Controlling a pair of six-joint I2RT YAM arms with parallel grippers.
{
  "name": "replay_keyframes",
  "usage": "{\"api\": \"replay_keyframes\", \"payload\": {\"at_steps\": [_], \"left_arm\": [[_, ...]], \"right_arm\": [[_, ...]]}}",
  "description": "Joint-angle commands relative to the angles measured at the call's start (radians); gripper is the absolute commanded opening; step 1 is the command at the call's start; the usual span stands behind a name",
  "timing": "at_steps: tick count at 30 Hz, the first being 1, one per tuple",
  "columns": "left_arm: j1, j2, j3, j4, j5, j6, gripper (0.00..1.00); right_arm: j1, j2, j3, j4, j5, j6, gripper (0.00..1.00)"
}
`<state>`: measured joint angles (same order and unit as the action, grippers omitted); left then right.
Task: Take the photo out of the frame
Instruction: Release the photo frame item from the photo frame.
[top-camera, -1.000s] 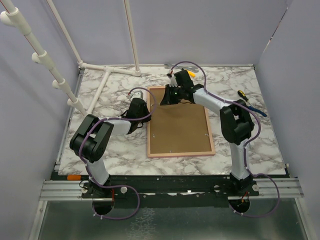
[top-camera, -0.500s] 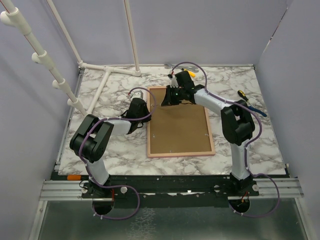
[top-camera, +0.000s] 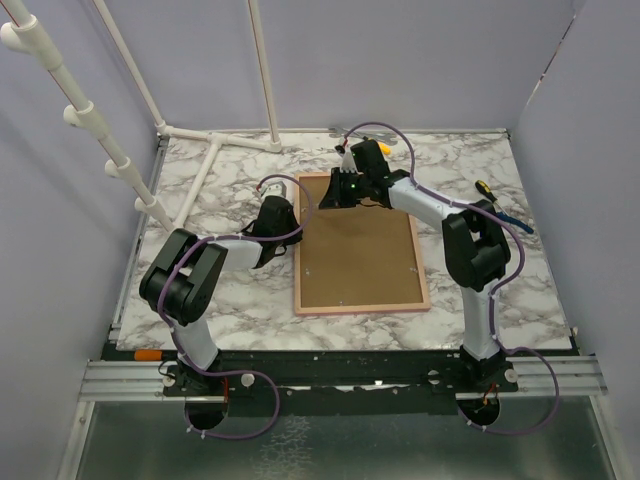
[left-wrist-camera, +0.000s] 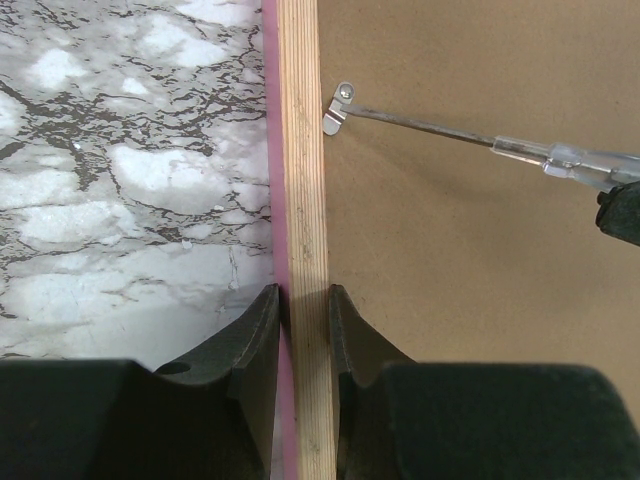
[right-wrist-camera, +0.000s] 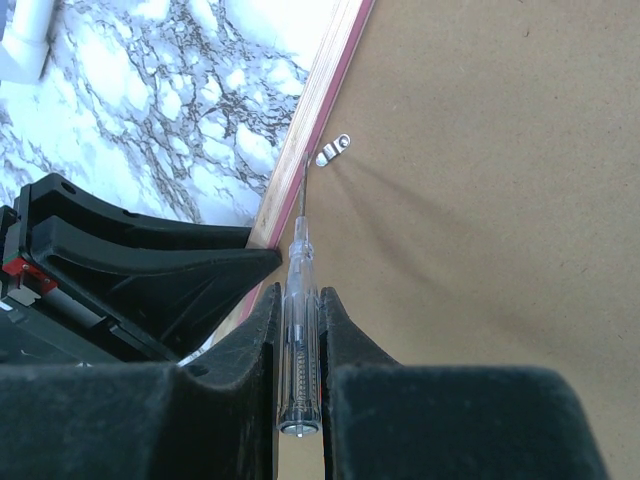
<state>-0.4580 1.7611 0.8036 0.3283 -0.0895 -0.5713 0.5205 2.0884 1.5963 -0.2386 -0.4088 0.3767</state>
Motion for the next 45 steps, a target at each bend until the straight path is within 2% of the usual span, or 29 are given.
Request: {"api": "replay_keyframes", "payload": {"at_steps": [1, 21, 30, 45], "left_arm": [[0.004, 0.005, -0.018, -0.028, 0.027, 0.014, 0.18], [0.004, 0.006, -0.018, -0.026, 0.028, 0.013, 0.18], [0.003, 0.006, -0.018, -0.028, 0.030, 0.011, 0.18], [0.004, 0.006, -0.018, -0.026, 0.026, 0.012, 0.18]], "right_arm": [[0.001, 0.005, 0.022, 0.017, -0.015, 0.017, 0.00], [0.006, 0.077, 0.035, 0.001, 0.005, 0.022, 0.00], [0.018, 0.077, 0.068, -0.103, 0.111, -0.011, 0.01], [0.018, 0.045, 0.045, -0.141, 0.139, -0.031, 0.00]]}}
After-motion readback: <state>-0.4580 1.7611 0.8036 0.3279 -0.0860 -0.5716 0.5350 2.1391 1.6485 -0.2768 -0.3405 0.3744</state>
